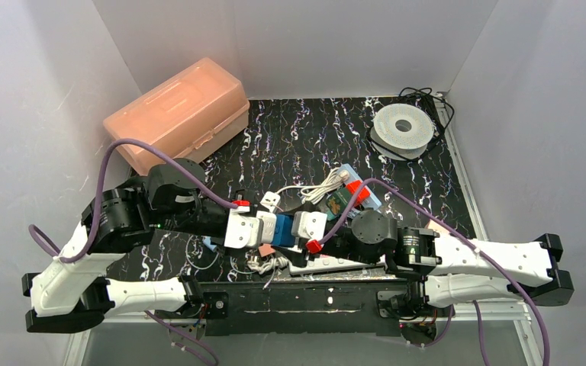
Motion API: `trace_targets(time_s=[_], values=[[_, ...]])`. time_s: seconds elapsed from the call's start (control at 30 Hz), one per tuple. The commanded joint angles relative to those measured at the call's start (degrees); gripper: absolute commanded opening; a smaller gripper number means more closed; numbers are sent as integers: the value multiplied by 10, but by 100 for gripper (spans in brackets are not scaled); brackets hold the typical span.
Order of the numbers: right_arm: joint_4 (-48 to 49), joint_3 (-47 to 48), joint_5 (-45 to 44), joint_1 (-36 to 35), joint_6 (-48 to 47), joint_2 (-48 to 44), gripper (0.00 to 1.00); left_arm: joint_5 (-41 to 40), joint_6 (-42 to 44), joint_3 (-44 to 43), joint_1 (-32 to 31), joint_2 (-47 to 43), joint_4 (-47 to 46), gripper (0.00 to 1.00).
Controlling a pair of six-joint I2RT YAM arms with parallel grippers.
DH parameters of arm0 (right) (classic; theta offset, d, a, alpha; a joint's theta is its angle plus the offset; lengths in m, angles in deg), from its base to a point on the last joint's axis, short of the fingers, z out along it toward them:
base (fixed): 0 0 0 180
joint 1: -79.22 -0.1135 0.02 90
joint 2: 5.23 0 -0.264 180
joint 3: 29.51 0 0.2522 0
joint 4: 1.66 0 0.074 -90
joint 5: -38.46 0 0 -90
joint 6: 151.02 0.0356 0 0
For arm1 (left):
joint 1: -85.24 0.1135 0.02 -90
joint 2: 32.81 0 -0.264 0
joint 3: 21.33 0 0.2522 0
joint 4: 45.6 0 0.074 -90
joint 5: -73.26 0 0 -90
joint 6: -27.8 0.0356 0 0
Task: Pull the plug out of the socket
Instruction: Remove the plug from the socket.
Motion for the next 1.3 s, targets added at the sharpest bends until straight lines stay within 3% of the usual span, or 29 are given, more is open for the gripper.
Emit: trace_targets(time_s=[0.0, 0.27, 0.63, 0.8, 0.93, 1.07, 1.27], values=[[49, 11, -14, 7, 4, 8, 85, 28, 5, -18, 2, -12, -38, 0], [58, 9, -60, 7, 39, -12, 85, 28, 3, -2, 2, -9, -58, 0], [21, 37, 67, 7, 24, -14, 88, 45, -8, -21, 2, 2, -59, 0], [29, 50, 83, 8, 5, 12, 87, 52, -15, -31, 2, 4, -58, 0], [54, 56, 87, 10, 2, 26, 70, 52, -17, -38, 2, 3, -54, 0], [57, 62, 85, 12, 2, 35, 39, 52, -17, -47, 2, 1, -52, 0], [83, 36, 76, 14, 29, 34, 8, 46, -14, -80, 2, 6, -44, 0]])
